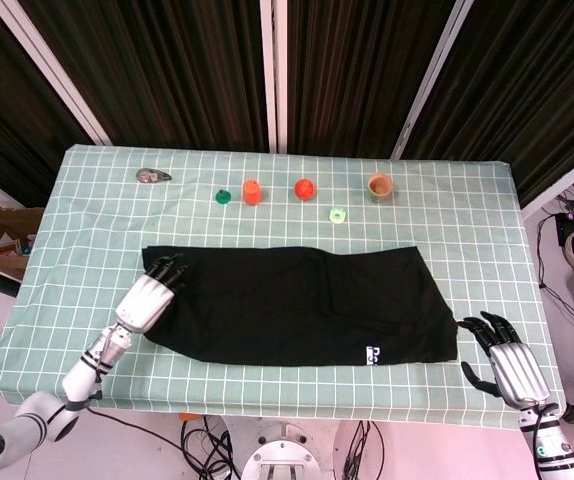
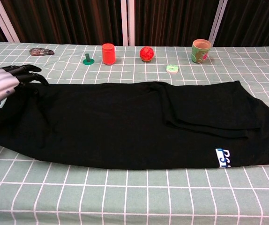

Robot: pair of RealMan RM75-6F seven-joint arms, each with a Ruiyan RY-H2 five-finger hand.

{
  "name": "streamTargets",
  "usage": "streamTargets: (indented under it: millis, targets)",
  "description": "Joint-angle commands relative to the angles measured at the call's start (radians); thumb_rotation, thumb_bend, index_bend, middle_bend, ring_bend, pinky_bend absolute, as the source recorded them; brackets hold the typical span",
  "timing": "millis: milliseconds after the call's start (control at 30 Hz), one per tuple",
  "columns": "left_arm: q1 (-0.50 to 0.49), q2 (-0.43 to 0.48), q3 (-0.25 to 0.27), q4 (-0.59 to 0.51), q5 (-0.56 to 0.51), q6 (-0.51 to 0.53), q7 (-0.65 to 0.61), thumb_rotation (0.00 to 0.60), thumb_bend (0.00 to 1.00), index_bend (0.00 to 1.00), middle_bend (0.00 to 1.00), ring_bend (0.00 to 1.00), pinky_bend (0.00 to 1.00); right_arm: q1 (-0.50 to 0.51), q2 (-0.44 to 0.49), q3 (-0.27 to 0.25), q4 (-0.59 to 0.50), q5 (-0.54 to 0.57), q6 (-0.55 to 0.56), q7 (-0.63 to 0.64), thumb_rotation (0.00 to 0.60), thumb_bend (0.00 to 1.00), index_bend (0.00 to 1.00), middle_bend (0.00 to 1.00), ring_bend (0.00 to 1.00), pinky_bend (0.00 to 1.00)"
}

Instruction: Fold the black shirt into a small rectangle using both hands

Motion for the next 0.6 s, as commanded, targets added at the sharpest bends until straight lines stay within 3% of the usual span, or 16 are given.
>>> streamTargets:
  millis: [33,300,600]
  targets:
    - [0.048,0.077,-0.008,-0.077,-0.029,0.040,0.052,0.600,0.64,0.58,0.23,0.10,0.21,0.001,-0.004,-0.001,0.006,-0.005,0.002,0.006,0.600,0.33,0.24,0.21,0.06,0.13]
    - [0.136,0.236,-0.006,-0.165,-0.089,0.055,0.117,0.600,0.64,0.58,0.23,0.10,0.21,0.004,-0.014,-0.002,0.022,-0.023,0.014,0.020,0.600,0.33,0.24,0.21,0.06,0.13]
    - [0.200,0.344,-0.028,-0.220,-0.146,0.070,0.111,0.600,0.63,0.57,0.23,0.10,0.21,0.000,-0.027,-0.005,0.039,-0.030,0.027,0.032,0.600,0.33,0.24,0.21,0.06,0.12]
